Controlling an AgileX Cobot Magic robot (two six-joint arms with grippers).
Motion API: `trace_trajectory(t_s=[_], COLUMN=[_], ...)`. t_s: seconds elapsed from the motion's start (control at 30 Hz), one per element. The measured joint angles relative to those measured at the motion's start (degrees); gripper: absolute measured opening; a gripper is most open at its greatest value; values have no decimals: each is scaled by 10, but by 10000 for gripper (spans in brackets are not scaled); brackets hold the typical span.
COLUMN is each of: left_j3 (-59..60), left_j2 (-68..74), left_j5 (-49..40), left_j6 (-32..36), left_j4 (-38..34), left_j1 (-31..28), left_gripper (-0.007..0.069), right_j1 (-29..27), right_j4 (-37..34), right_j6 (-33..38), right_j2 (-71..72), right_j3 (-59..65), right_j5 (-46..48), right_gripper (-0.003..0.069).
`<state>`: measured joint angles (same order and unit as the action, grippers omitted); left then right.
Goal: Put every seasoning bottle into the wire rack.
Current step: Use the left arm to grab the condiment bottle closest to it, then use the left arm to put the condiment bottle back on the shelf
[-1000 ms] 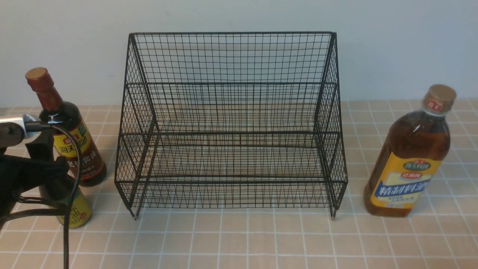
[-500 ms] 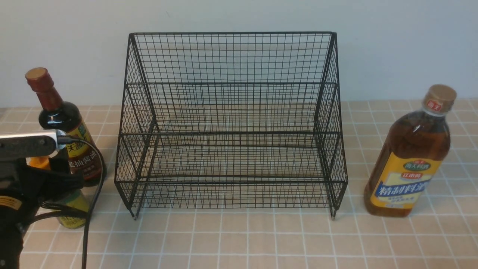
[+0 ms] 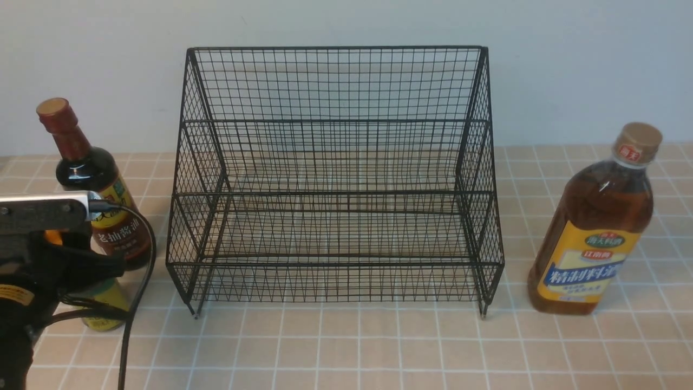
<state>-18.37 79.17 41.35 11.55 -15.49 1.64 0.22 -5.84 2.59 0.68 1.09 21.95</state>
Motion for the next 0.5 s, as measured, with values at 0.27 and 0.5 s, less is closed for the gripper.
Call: trace_trajectory(t_s=[0.27,0.5], left_j3=[-23,-126], left_j2=[-188,-286], left_j5=[-206,-462], left_j6=[41,51], left_j4=[1,9], left_j1=[0,0], left_gripper=[273,273], right_j1=[0,0], right_j4=[0,0], right_j6=[0,0], right_j2=[0,0], right_j3=[0,0], right_j5=[0,0], right_gripper=[-14,-14])
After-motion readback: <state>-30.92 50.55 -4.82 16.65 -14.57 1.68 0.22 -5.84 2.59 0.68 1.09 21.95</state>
